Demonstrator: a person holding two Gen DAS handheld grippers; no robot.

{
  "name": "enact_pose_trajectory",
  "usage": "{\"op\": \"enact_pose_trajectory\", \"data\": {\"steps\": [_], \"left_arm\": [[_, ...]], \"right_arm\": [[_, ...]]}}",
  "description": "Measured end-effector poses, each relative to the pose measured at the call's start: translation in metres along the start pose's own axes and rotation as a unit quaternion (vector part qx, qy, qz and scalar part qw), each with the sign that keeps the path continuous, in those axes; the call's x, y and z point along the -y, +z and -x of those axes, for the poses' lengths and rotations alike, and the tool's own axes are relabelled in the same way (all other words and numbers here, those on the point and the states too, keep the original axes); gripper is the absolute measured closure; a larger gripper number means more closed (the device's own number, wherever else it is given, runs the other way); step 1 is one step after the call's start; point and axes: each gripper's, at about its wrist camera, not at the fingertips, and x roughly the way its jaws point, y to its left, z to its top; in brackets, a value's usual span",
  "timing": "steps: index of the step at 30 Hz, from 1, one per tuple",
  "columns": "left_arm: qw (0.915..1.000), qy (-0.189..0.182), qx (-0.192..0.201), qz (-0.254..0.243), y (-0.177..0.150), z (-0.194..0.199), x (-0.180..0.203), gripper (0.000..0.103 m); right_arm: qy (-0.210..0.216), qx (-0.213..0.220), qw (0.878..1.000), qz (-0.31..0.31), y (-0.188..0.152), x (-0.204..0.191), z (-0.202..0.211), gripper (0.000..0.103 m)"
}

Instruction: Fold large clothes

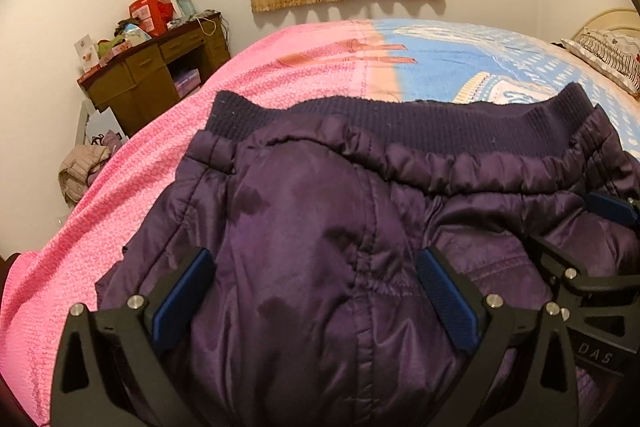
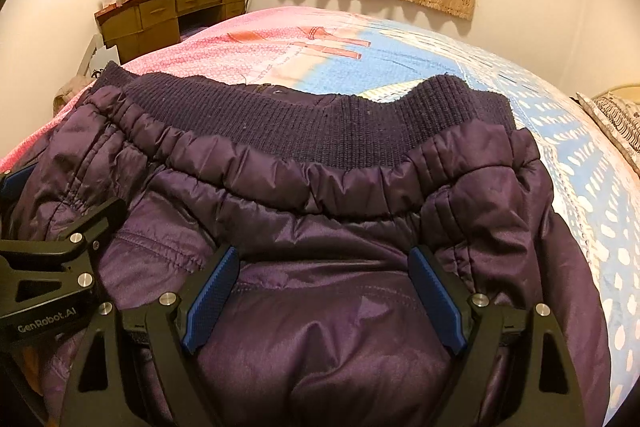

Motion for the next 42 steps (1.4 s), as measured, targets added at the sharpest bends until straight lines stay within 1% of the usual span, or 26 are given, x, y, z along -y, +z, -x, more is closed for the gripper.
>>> {"op": "enact_pose_trajectory", "data": {"steps": [7, 10, 13, 17, 23, 28, 31, 33, 34, 35, 36, 38, 40, 41, 42], "left_arm": [[1.0000, 0.003, 0.003, -0.002, 0.002, -0.003, -0.001, 0.000], [0.9999, 0.005, -0.001, -0.009, 0.003, -0.001, 0.002, 0.000], [0.9998, -0.001, -0.011, -0.017, 0.004, 0.001, 0.004, 0.000], [0.9998, -0.006, -0.006, -0.018, 0.003, 0.002, 0.003, 0.000], [0.9998, -0.005, 0.007, -0.016, -0.003, 0.003, 0.003, 0.000], [0.9997, -0.001, -0.001, -0.022, -0.004, 0.007, 0.003, 0.000], [0.9994, -0.013, -0.013, -0.030, -0.005, 0.024, -0.002, 0.000], [0.9989, -0.035, 0.006, -0.031, -0.008, 0.053, -0.014, 0.000], [0.9980, -0.048, 0.028, -0.030, -0.012, 0.071, -0.024, 0.000], [0.9969, -0.057, 0.048, -0.025, -0.016, 0.087, -0.037, 0.000], [0.9964, -0.062, 0.056, -0.017, -0.019, 0.095, -0.048, 0.000], [0.9950, -0.080, 0.058, 0.018, -0.028, 0.103, -0.081, 0.000], [0.9931, -0.086, 0.043, 0.067, -0.037, 0.096, -0.115, 0.000], [0.9907, -0.091, 0.035, 0.095, -0.043, 0.088, -0.135, 0.000], [0.9885, -0.100, 0.027, 0.110, -0.047, 0.083, -0.144, 0.000]], "right_arm": [[-0.001, 0.001, 1.000, 0.000, 0.000, 0.001, 0.000, 0.016], [-0.003, 0.001, 1.000, 0.002, 0.000, 0.000, -0.001, 0.016], [-0.009, 0.002, 1.000, 0.006, -0.001, -0.002, -0.002, 0.016], [-0.013, 0.001, 1.000, 0.008, -0.001, -0.003, -0.002, 0.016], [-0.016, 0.006, 1.000, 0.010, 0.001, 0.000, -0.007, 0.016], [-0.019, 0.013, 1.000, 0.009, -0.005, -0.002, 0.000, 0.016], [-0.014, 0.016, 1.000, 0.005, -0.007, 0.000, 0.002, 0.016], [-0.023, 0.021, 0.999, 0.011, -0.008, -0.002, 0.008, 0.016], [-0.024, 0.023, 0.999, 0.017, -0.009, -0.003, 0.014, 0.016], [-0.019, 0.025, 0.999, 0.021, -0.010, -0.003, 0.020, 0.016], [-0.013, 0.028, 0.999, 0.022, -0.013, -0.002, 0.033, 0.016], [0.000, 0.050, 0.999, 0.012, -0.019, 0.002, 0.059, 0.015], [0.018, 0.061, 0.998, -0.013, -0.024, 0.007, 0.081, 0.014], [0.029, 0.063, 0.997, -0.028, -0.025, 0.010, 0.089, 0.013], [0.034, 0.063, 0.997, -0.039, -0.026, 0.011, 0.093, 0.012]]}}
